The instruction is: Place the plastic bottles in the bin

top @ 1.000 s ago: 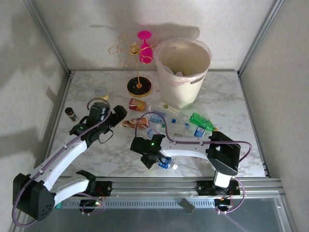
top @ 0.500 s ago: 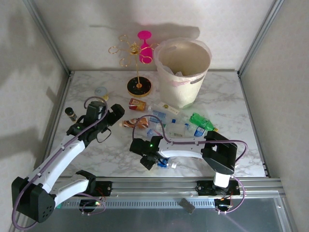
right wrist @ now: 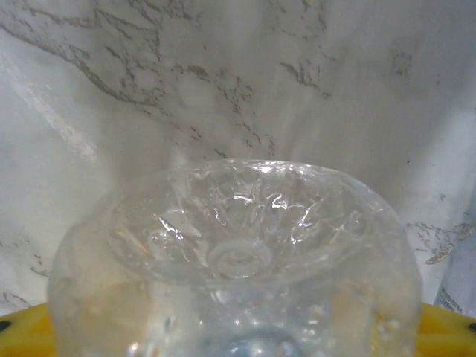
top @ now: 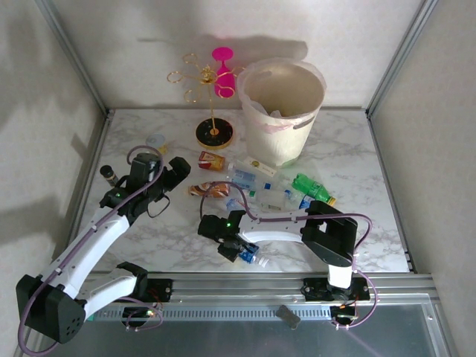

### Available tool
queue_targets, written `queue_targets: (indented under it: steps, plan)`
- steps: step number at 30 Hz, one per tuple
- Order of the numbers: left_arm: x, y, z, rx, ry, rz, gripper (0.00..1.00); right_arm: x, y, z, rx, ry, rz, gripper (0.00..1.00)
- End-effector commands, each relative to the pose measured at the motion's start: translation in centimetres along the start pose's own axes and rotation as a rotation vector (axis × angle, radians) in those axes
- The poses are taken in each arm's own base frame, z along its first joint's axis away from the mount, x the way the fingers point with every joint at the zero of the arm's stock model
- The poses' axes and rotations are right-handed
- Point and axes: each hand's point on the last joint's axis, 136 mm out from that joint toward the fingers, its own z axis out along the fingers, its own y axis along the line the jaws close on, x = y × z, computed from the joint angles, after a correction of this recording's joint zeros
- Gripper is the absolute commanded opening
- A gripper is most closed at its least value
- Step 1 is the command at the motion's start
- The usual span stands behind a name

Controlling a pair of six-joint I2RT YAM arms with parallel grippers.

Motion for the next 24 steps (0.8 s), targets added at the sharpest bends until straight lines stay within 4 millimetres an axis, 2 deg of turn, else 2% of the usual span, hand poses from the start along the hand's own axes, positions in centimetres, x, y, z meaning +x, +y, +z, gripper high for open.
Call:
queue_targets:
  steps: [1,4,7,9,13,16,18,24]
  plan:
    - [-1.0,-0.7,-1.2,0.013,-0.022,0.012,1.0,-0.9,-0.1,-1.6,-0.007,-0.035,-0.016,0.62]
    - [-1.2,-1.0,-1.6,0.025,-0.026,0.018,1.0,-1.8,-0.3,-3.5,-0.022,-0.096,-0.007,0.59]
    - [-1.8,-2.0,-2.6,0.061,-0.045,0.037,1.0,-2.9,-0.8,-6.2,-0.031,-0.171,0.014,0.59]
    - [-2.4,-3.1,-3.5,0.101,-0.065,0.06,1.0,-4.0,-1.4,-8.4,-0.037,-0.238,0.037,0.59]
    - [-3.5,-6.3,-6.0,0.231,-0.098,0.121,1.0,-6.6,-3.3,-14.2,-0.058,-0.441,0.107,0.59]
    - [-3.7,-9.2,-7.7,0.354,-0.109,0.166,1.0,-8.2,-5.8,-19.1,-0.069,-0.617,0.173,0.6]
    - [-3.3,-11.0,-8.5,0.421,-0.103,0.205,1.0,-9.0,-8.1,-22.3,-0.059,-0.729,0.23,0.6]
    - [-1.2,-15.6,-10.1,0.555,-0.106,0.343,1.0,-9.8,-16.6,-32.2,-0.048,-1.083,0.431,0.58]
